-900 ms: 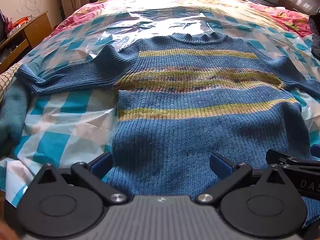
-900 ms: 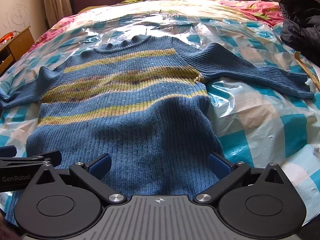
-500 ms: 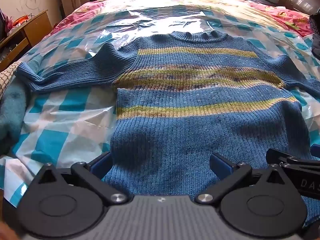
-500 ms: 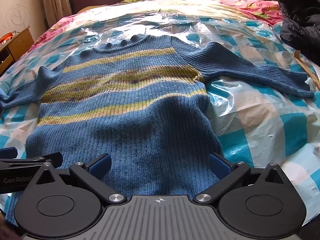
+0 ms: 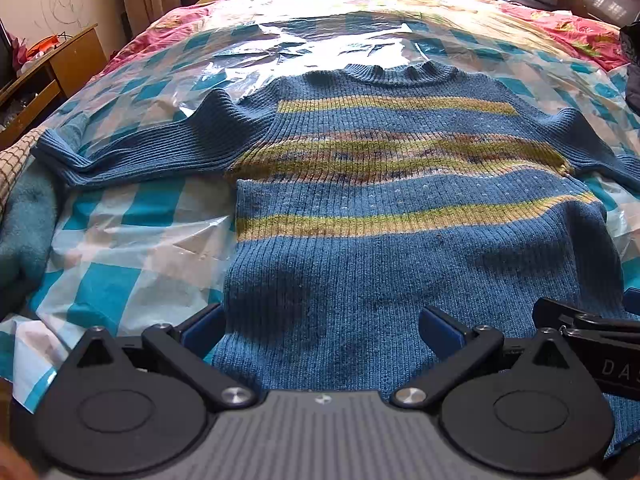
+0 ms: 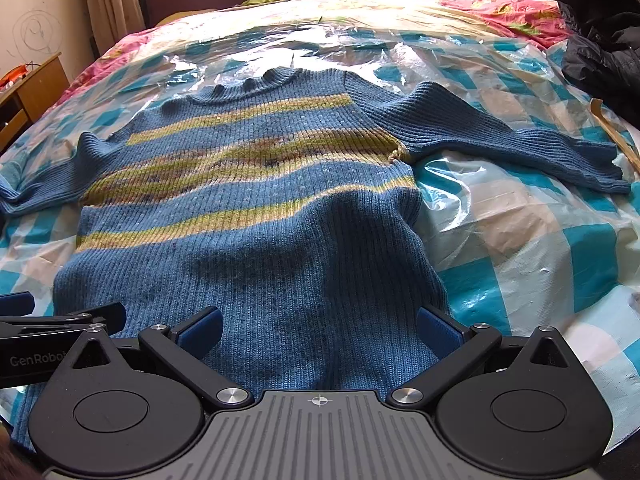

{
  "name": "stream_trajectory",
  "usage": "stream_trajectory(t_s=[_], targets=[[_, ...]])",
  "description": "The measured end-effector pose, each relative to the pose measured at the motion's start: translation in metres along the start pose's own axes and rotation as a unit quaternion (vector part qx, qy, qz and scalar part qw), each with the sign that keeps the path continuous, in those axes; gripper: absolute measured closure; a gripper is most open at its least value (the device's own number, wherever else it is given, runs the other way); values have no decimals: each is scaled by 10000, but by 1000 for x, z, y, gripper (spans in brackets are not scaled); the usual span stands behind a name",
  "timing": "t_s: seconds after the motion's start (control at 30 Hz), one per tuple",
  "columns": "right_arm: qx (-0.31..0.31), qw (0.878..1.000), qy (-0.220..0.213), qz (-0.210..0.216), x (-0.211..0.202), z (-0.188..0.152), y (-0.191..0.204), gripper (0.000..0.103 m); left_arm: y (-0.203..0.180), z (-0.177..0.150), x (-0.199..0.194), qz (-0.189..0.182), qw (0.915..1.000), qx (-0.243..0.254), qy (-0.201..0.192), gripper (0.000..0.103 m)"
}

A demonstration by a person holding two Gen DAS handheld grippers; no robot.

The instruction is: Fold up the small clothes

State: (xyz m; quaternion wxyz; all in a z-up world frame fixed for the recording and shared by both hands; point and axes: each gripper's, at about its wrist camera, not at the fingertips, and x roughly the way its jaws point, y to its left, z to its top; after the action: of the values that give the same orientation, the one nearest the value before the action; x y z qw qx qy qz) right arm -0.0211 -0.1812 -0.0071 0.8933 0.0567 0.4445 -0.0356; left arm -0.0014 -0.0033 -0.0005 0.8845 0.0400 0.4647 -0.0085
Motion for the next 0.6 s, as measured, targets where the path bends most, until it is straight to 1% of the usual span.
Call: stream_trajectory(t_s=[0.6], targets=[[36,9999,101,55,4,-2,-2,0,0,-1,7,-17,10000,-22,76,0]])
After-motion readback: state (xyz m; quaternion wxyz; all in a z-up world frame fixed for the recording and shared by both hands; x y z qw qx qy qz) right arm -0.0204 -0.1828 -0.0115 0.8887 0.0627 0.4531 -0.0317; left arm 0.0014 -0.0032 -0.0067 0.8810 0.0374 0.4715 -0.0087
